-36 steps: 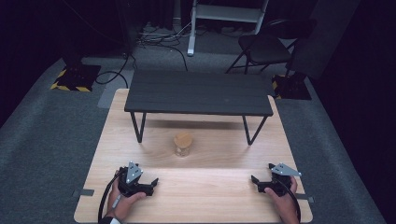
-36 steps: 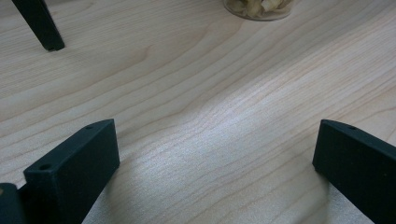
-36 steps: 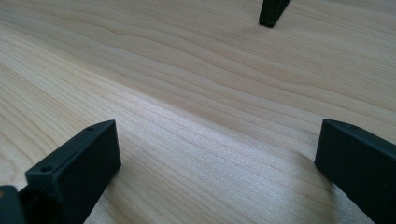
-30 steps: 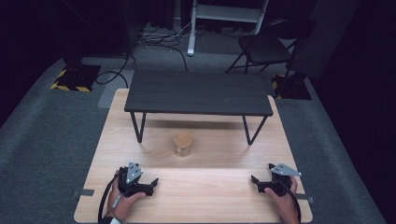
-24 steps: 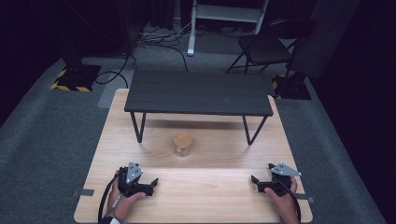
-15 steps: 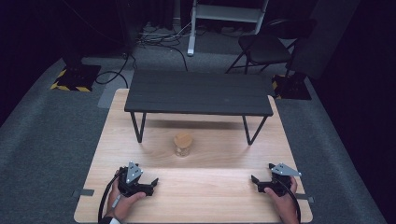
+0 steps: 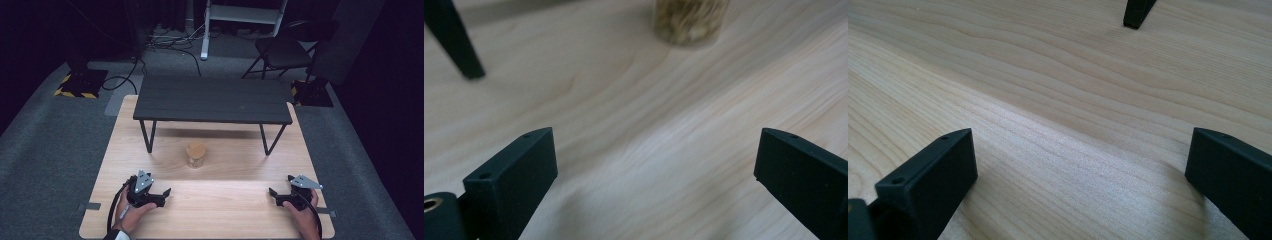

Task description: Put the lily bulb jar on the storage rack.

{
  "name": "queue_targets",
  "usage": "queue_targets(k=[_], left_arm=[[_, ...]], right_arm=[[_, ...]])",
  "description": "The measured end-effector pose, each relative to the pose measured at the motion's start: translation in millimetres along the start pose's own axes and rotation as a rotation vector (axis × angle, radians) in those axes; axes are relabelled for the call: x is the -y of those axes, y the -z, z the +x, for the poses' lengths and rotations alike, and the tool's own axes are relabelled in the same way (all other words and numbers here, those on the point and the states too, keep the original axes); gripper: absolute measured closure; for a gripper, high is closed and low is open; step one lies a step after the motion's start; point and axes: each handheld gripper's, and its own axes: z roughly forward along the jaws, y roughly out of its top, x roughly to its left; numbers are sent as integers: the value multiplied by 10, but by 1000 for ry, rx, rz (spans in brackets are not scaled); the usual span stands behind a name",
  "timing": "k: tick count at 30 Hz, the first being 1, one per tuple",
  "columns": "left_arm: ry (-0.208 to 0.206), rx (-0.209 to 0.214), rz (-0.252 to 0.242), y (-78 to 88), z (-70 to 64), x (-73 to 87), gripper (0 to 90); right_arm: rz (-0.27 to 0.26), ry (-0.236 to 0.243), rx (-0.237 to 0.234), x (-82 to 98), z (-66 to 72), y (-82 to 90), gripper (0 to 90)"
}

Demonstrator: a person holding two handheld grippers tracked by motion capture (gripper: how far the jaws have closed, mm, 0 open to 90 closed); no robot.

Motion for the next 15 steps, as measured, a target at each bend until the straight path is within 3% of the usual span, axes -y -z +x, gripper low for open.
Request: queue_targets(k=[4, 15], left_arm=[[18, 22, -40, -63, -16, -120, 26], [-14, 57, -25, -257, -4, -294, 27]], right_arm=[[1, -2, 1, -1, 0, -1, 0], [1, -3, 3, -1, 3, 0, 0]])
